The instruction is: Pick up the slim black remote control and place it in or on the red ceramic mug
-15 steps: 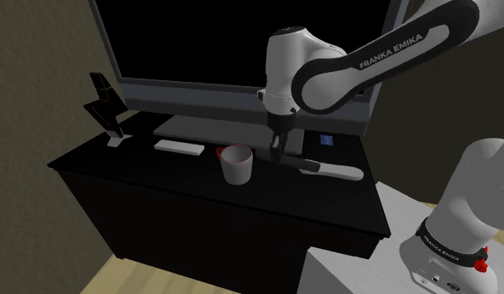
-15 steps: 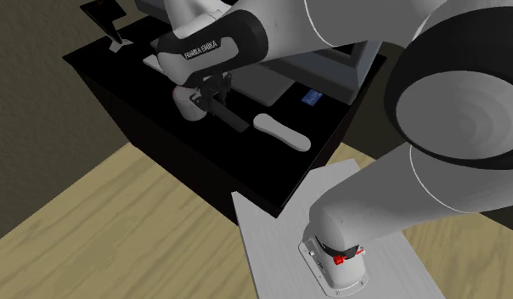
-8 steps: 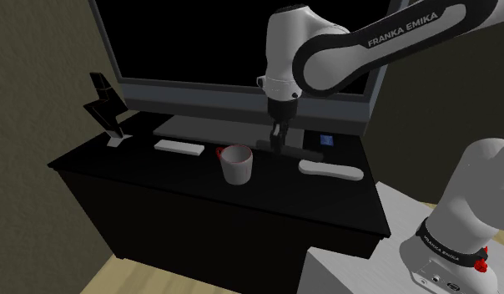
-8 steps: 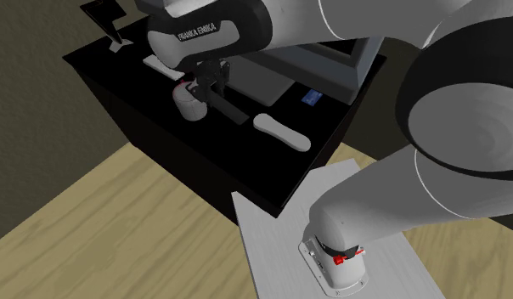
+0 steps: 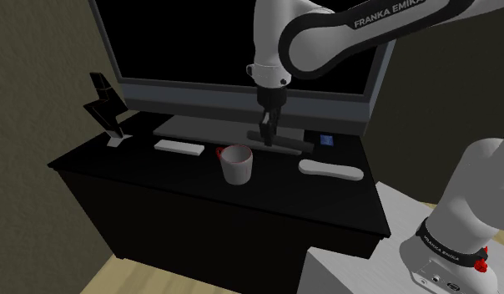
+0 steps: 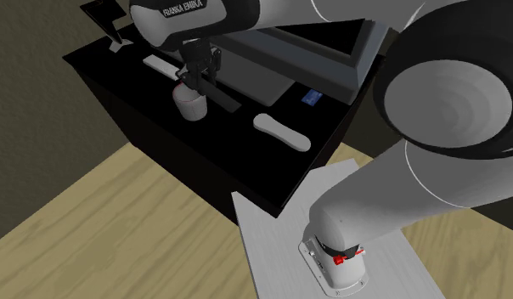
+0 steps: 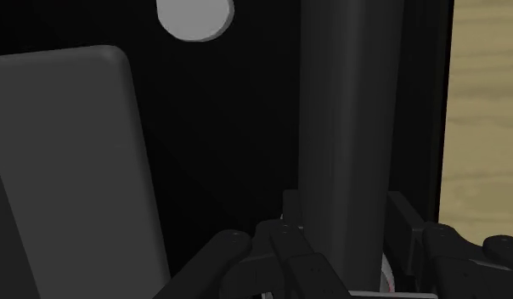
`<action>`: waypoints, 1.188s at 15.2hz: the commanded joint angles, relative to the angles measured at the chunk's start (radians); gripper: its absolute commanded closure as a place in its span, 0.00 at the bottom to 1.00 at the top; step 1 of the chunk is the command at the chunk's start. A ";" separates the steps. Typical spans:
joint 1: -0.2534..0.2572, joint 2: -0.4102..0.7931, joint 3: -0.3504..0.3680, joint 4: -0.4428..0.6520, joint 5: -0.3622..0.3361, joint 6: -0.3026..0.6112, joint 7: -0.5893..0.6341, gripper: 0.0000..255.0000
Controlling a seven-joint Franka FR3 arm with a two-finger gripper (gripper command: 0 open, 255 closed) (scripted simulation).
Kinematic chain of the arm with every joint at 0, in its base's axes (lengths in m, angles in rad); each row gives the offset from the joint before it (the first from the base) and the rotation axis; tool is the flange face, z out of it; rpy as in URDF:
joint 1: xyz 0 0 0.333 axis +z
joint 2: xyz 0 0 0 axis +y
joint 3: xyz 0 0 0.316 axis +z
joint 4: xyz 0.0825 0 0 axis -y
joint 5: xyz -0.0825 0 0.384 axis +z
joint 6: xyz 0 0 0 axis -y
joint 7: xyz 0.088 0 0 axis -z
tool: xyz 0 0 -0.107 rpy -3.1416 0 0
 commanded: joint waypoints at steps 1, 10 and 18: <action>-0.004 0.077 0.008 0.080 -0.023 -0.007 0.015 1.00; 0.037 0.469 0.022 0.547 -0.146 -0.108 0.089 1.00; 0.047 0.531 0.015 0.539 -0.167 -0.041 0.104 1.00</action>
